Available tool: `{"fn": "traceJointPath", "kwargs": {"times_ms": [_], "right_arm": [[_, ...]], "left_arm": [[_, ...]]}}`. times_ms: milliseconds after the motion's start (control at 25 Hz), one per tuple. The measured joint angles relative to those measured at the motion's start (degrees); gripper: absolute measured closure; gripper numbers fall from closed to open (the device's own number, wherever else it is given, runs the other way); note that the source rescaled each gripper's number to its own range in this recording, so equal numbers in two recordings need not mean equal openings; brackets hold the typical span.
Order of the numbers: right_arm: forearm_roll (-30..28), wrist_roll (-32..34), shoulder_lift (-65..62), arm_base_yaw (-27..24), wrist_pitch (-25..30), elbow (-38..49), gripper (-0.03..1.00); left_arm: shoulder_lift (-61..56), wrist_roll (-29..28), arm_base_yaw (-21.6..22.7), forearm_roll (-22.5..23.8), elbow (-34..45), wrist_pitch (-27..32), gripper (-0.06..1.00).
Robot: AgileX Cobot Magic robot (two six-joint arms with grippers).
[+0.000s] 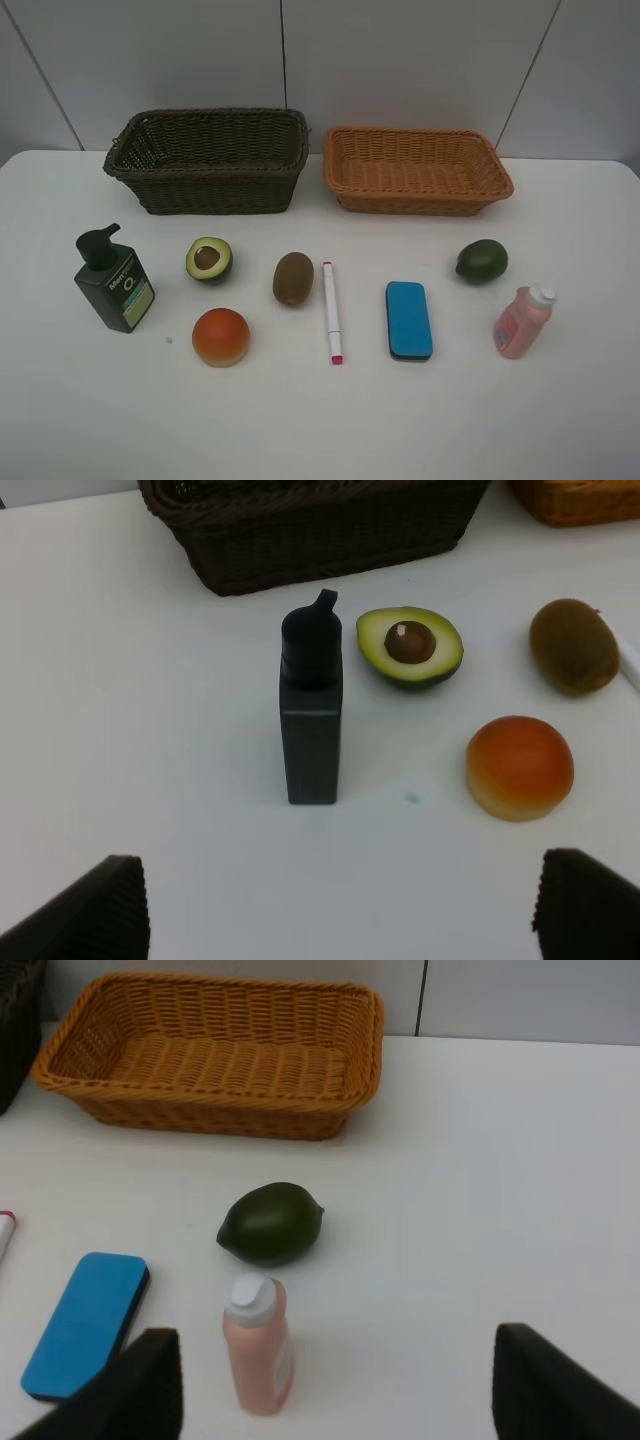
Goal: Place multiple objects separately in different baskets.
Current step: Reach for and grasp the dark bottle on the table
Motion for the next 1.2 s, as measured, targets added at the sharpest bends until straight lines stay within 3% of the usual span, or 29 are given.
{"fn": "traceJointPath", "kwargs": {"times_ms": [280, 600, 920, 1200], "right_arm": [[0.0, 0.0, 0.0, 0.0, 0.0, 0.0, 0.22], [0.0, 0.1, 0.0, 0.0, 0.0, 0.0, 0.22], [0.0, 0.1, 0.0, 0.0, 0.0, 0.0, 0.22], [0.0, 0.1, 0.0, 0.0, 0.0, 0.0, 0.22]], "left_arm": [[19.0, -2.6, 0.0, 0.5, -1.8, -1.8, 0.03], [48.7, -2.9, 0.0, 1.3, -14.8, -3.6, 0.03], [76.0, -2.7, 0.0, 1.9, -25.1, -0.6, 0.03], [88.2, 0.4, 0.0, 1.9, -26.4, -6.7, 0.03]]}}
